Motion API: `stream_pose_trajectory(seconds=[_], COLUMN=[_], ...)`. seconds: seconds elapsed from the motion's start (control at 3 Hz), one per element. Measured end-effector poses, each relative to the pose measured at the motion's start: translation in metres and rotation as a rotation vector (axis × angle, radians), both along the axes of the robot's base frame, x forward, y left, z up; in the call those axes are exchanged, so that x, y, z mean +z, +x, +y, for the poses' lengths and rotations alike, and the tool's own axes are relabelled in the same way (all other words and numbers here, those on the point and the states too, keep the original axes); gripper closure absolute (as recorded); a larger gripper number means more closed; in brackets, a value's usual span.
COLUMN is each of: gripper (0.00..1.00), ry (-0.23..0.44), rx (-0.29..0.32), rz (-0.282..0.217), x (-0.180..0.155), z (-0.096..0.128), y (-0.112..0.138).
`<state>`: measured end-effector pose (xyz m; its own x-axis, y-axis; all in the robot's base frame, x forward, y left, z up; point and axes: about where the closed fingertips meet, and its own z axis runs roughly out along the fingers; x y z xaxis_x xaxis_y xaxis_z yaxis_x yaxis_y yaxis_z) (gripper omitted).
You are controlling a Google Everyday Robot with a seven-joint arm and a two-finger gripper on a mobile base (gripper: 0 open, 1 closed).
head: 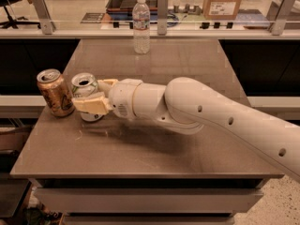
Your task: Move 7up can near orange can
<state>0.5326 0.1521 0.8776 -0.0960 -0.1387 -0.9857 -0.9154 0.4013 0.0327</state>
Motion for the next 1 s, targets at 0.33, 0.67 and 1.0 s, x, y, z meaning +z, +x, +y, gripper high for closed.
stream_pose_trajectory(seconds=[0.33, 0.67, 1.0], gripper=[0.59, 0.36, 0.13], ry=[0.0, -0.001, -0.001], rx=[0.003, 0.007, 0.01], rz=[-0.001, -0.002, -0.003], x=[0.0004, 0.0009, 0.0014], z=[0.0018, 0.0035, 0.0053], y=[-0.001, -0.002, -0.003])
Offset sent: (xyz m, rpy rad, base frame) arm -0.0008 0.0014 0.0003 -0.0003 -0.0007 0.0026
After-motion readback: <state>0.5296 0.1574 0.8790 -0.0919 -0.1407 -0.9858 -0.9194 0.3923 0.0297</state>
